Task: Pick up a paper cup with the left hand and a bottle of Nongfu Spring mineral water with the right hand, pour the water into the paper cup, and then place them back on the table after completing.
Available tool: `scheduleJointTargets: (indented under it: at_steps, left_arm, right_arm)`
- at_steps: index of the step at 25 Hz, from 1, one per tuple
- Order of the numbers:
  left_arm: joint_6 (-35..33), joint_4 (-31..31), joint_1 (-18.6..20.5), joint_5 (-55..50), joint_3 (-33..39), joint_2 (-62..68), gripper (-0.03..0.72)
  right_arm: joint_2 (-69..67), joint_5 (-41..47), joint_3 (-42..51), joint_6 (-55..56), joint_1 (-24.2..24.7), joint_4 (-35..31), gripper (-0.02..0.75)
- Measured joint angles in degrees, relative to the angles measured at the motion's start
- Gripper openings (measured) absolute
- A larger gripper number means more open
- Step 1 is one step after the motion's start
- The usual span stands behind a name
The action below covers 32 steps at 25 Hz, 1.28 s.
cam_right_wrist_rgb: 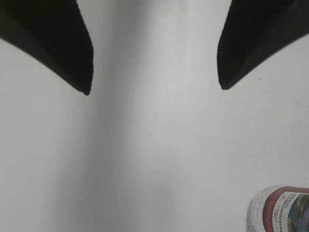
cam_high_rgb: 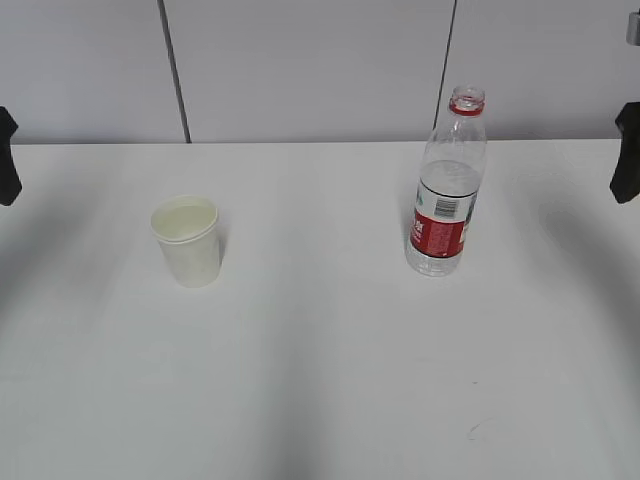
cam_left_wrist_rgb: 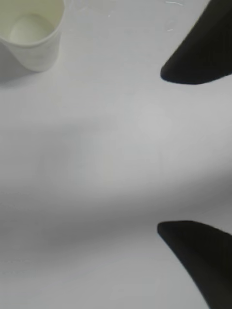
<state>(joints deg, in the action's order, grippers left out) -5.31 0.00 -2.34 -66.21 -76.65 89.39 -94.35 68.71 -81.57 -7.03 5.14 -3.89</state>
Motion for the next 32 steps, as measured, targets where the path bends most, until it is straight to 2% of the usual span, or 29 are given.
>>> scheduleJointTargets:
  at_steps: [6,19,24,32]
  left_arm:
    - [0.0,0.4,0.0,-4.0,-0.9,0.0,0.527]
    - [0.0,0.5,0.0,-4.3,-0.6,-3.7,0.515]
    - [0.0,0.5,0.0,-4.4,3.9,-9.4,0.514]
    - [0.0,0.5,0.0,-5.0,12.2,-21.7,0.513]
  right_arm:
    - [0.0,1.4,-3.2,-1.6,0.0,0.1,0.589]
    - [3.3,1.9,-4.8,-3.6,0.0,1.5,0.589]
    - [8.9,2.0,-2.2,-4.0,0.0,0.8,0.589]
    - [20.9,2.3,8.4,-4.7,0.0,0.7,0.587]
